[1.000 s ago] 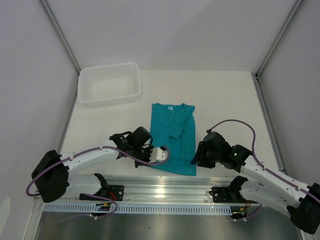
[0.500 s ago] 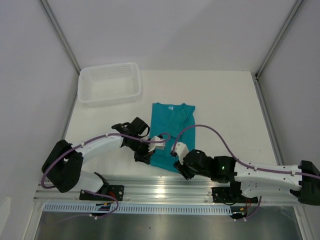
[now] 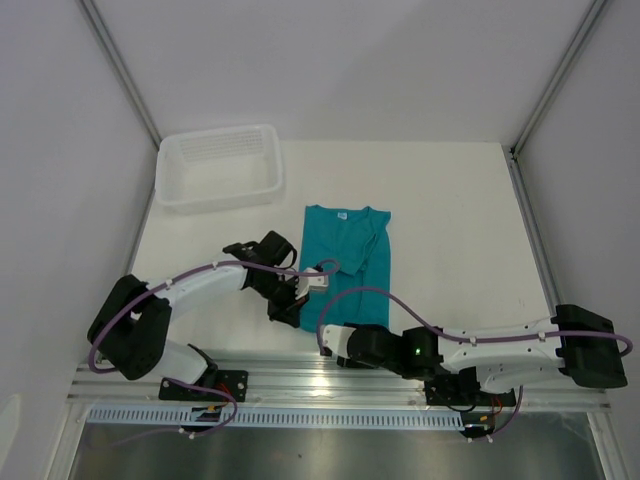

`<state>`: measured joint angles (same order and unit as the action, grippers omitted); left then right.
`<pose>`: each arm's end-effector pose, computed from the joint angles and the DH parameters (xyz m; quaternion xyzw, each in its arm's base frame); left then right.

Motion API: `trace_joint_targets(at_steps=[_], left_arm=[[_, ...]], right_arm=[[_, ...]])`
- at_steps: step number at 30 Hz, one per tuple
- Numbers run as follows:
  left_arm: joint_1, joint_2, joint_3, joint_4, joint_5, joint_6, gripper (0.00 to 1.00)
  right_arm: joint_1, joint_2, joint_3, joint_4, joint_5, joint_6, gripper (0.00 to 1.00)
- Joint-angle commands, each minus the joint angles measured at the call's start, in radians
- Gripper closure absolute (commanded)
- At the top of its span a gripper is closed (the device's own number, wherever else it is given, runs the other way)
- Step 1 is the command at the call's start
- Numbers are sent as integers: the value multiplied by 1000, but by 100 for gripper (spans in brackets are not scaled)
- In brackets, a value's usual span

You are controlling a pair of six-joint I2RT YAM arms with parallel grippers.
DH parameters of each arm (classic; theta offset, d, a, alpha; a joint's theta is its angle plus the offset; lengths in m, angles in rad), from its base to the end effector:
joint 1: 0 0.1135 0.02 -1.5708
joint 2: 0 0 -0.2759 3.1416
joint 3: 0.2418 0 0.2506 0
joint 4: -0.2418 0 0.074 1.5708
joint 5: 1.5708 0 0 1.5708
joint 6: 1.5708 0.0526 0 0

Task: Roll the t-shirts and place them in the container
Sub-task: Roll the tshirt

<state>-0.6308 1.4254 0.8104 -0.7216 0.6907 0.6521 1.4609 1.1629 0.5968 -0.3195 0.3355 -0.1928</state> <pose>0.1740 -0.1686 0.1837 0.5909 0.7251 -0.3350 0.1135 0.0420 0.2231 0.1912 -0.6453 0.6702 0.0695 0.3600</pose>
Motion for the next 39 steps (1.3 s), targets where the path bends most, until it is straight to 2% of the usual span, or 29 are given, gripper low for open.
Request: trace_joint_targets(at_steps=[1,5,13,16,19,21,22,23,26,28,36,39], left_arm=[[14,-3,33,-6,56,-5,99],[16,-2,36,-7,58,-5,99],[22,-8,36,-10,56,-5,99],[25,-16,30,-10,53,-5,99],[29,-25,29,-12,50,-3,99],[33,-29,26,-19,52,1,99],[33,-39,26,-24,49,1,99],[34,-43,24,-29,46,3,99],[33,-71,3,-50,50,23,99],[33,-82,-5,-65,62,41,99],[33,-132,-13,-160,89,61,99],[34,-135,-19,-179,99,76,99]], right_arm=[[19,26,-15,59,69,-69,51],[21,56,-23,66,131,-77,51],[22,130,-17,8,60,-71,51],[21,149,-14,5,79,-65,54],[13,143,-6,-4,103,-59,60],[3,129,-2,-18,99,-56,73],[-8,107,6,-23,73,-57,76],[-13,97,11,-38,53,-62,85],[-17,67,43,-84,-12,-76,96],[-27,52,54,-104,-55,-86,99],[-91,-9,106,-210,-346,-160,100],[-167,-32,116,-228,-473,-191,100]])
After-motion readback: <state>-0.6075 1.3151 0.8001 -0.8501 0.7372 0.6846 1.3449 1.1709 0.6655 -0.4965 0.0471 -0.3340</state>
